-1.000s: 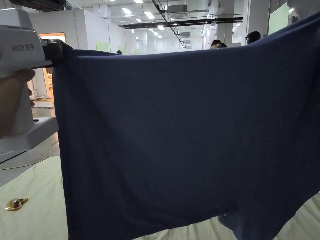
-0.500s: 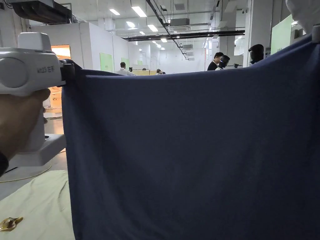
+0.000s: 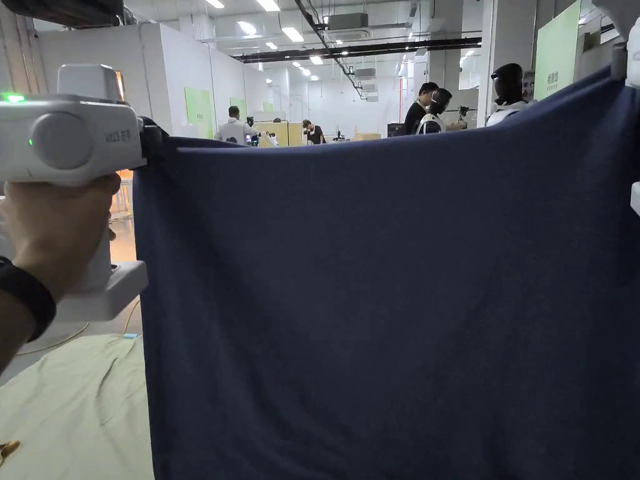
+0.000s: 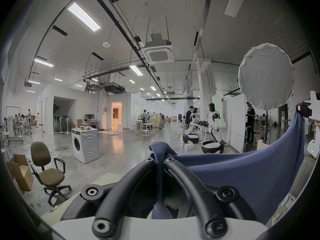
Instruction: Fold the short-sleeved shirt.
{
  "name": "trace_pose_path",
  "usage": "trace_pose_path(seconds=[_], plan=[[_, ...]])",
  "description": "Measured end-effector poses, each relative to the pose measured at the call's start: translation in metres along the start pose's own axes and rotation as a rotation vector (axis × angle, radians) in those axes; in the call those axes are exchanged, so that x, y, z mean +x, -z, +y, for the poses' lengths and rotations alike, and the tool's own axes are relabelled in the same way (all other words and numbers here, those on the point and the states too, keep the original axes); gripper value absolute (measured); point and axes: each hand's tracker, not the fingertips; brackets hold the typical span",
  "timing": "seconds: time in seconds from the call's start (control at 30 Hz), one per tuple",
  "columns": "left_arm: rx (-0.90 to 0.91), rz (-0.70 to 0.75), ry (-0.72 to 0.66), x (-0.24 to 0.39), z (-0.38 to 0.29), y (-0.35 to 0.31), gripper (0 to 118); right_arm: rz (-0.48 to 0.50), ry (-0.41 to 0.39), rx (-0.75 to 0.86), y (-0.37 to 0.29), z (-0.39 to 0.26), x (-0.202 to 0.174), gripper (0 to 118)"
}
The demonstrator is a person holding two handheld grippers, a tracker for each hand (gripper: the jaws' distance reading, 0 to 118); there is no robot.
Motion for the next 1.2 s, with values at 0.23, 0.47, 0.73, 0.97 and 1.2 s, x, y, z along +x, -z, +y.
trace_pose_path(seconds=[0.23, 0.47, 0.73, 0.97, 1.2], plan=[[0.017, 0.069, 0.008, 0.01, -0.018, 0.043, 5, 0.0, -0.062, 0.021, 0.042, -0.019, -0.023, 1], [-0.021, 0.072, 0.049, 0.015, -0.035, 0.072, 5, 0.0, -0.045, 0.026, 0.068, -0.031, -0.034, 0], [-0.151, 0.02, -0.019, 0.022, -0.113, 0.088, 5, 0.11, 0.018, -0.058, 0.055, -0.103, -0.056, 1], [-0.279, -0.025, -0.015, 0.032, -0.194, 0.077, 5, 0.223, 0.037, -0.163, 0.014, -0.17, -0.073, 1], [-0.323, -0.161, -0.09, 0.024, -0.256, -0.013, 5, 0.298, 0.016, -0.174, -0.09, -0.227, -0.036, 1]])
